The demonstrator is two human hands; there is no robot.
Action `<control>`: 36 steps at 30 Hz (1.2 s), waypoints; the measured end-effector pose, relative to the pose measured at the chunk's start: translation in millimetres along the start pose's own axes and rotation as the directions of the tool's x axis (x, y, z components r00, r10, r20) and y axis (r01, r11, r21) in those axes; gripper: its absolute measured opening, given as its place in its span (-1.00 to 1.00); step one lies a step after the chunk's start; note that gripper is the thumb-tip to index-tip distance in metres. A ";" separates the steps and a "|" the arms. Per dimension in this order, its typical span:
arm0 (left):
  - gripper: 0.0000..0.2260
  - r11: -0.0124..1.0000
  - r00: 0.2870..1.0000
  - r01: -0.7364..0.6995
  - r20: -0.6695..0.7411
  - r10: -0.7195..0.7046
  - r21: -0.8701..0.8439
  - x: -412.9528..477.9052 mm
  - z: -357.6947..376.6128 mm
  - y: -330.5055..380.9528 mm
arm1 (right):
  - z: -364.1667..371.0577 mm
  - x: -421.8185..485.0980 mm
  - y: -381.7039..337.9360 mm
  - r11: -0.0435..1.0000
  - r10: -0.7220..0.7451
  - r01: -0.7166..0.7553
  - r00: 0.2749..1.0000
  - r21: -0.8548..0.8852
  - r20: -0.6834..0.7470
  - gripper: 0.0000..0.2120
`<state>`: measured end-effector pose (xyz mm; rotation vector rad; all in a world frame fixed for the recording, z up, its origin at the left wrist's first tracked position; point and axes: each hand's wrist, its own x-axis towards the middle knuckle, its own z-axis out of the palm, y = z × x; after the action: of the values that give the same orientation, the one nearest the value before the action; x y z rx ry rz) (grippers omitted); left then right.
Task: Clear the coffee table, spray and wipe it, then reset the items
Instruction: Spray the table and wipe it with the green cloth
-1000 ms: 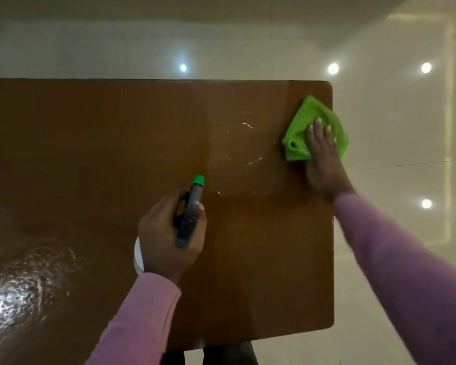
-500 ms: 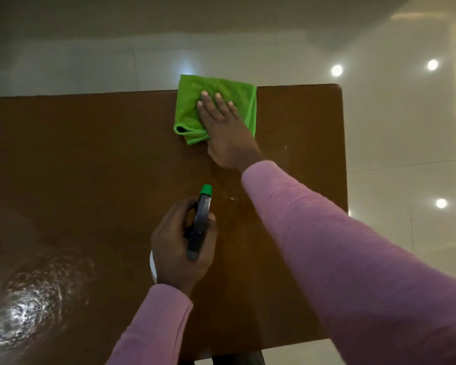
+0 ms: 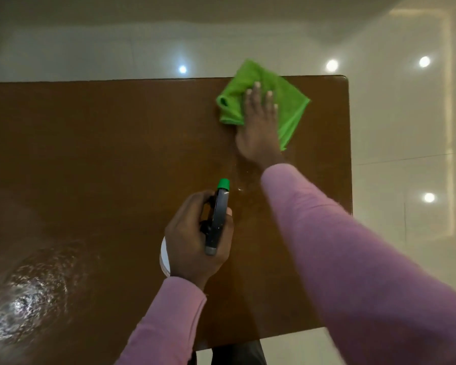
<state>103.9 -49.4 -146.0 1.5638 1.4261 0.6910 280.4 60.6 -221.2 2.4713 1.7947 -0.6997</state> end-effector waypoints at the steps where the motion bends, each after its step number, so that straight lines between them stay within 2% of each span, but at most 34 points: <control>1: -0.78 1.000 1.000 0.001 0.006 -0.001 0.003 -1.2 -1.1 -1.1 | 11.1 -6.7 -26.6 0.993 -0.119 0.120 0.992 -0.021 0.033 -0.27; 3: -0.75 1.000 1.000 0.003 0.007 -0.003 0.017 -4.1 -4.0 -3.3 | 30.7 -22.0 -61.5 0.946 -0.313 0.319 0.944 -0.052 0.104 -0.27; 6: -0.76 1.000 1.000 0.001 -0.017 -0.001 -0.010 -7.1 -7.5 -5.6 | 32.8 -35.7 -43.0 0.894 -0.434 0.445 0.889 -0.049 0.143 -0.28; 8: -0.76 1.000 0.999 0.002 -0.037 -0.003 -0.026 -7.7 -9.4 -7.2 | 20.9 -43.8 0.5 0.937 -0.347 0.349 0.933 -0.013 0.093 -0.26; 11: -0.78 0.999 1.000 0.010 -0.016 -0.011 -0.049 -8.1 -10.3 -6.2 | -4.9 -56.1 81.9 0.998 -0.037 0.038 0.999 0.055 -0.011 -0.29; 13: -0.79 0.999 1.000 0.004 -0.002 -0.005 -0.049 -7.7 -9.8 -5.4 | -19.4 -56.7 113.5 0.989 0.123 -0.124 0.992 0.083 0.013 -0.33; 16: -0.80 0.999 1.000 -0.014 0.005 0.014 -0.036 -7.9 -8.9 -6.0 | -14.6 -47.0 91.4 0.960 0.251 -0.253 0.968 0.123 0.026 -0.36; 18: -0.79 0.999 1.000 -0.021 0.018 0.022 -0.030 -8.3 -9.5 -6.1 | 4.5 -52.0 45.7 0.980 0.165 -0.164 0.986 0.115 -0.005 -0.33; 20: -0.78 1.000 0.999 -0.025 0.024 0.025 0.001 -10.1 -12.6 -6.6 | 34.0 -70.3 -3.7 0.994 -0.042 0.039 0.999 0.098 0.026 -0.31; 22: -0.77 1.000 0.999 -0.020 0.031 0.019 0.018 -15.3 -17.7 -7.0 | 55.2 -98.1 -34.4 0.960 -0.277 0.269 0.956 0.080 0.102 -0.32; 24: -0.77 1.000 0.999 0.002 0.043 -0.002 0.010 -24.7 -25.9 -11.3 | 56.4 -117.3 -24.0 0.911 -0.412 0.403 0.902 0.090 0.132 -0.31; 26: -0.79 0.999 0.997 0.038 0.062 -0.038 -0.002 -38.8 -35.1 -20.1 | 46.3 -128.5 16.8 0.936 -0.340 0.328 0.935 0.123 0.096 -0.25; 28: -0.80 0.999 0.994 0.052 0.101 -0.050 -0.014 -52.6 -40.8 -28.7 | 32.0 -138.3 68.9 0.984 -0.100 0.095 0.995 0.153 0.027 -0.27; 29: -0.80 0.999 0.992 0.047 0.115 -0.045 -0.015 -58.2 -42.7 -31.6 | 24.4 -140.6 90.2 0.987 0.013 -0.014 1.000 0.161 0.012 -0.28; 31: -0.80 1.000 0.992 0.031 0.126 -0.030 -0.001 -64.3 -44.3 -33.6 | 16.8 -137.5 109.1 0.973 0.146 -0.146 0.989 0.179 0.016 -0.29; 34: -0.77 1.000 0.990 0.024 0.139 -0.025 0.014 -64.6 -42.8 -31.0 | 28.2 -124.6 84.1 0.942 0.266 -0.259 0.964 0.212 -0.004 -0.29; 36: -0.76 1.000 0.992 0.010 0.128 -0.012 0.014 -65.2 -42.7 -29.6 | 39.9 -128.5 52.5 0.965 0.204 -0.198 0.979 0.175 -0.018 -0.28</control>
<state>41.1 -104.1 -142.4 1.5803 1.3454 0.5652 282.6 -83.8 -224.4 2.7421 1.5223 -0.8329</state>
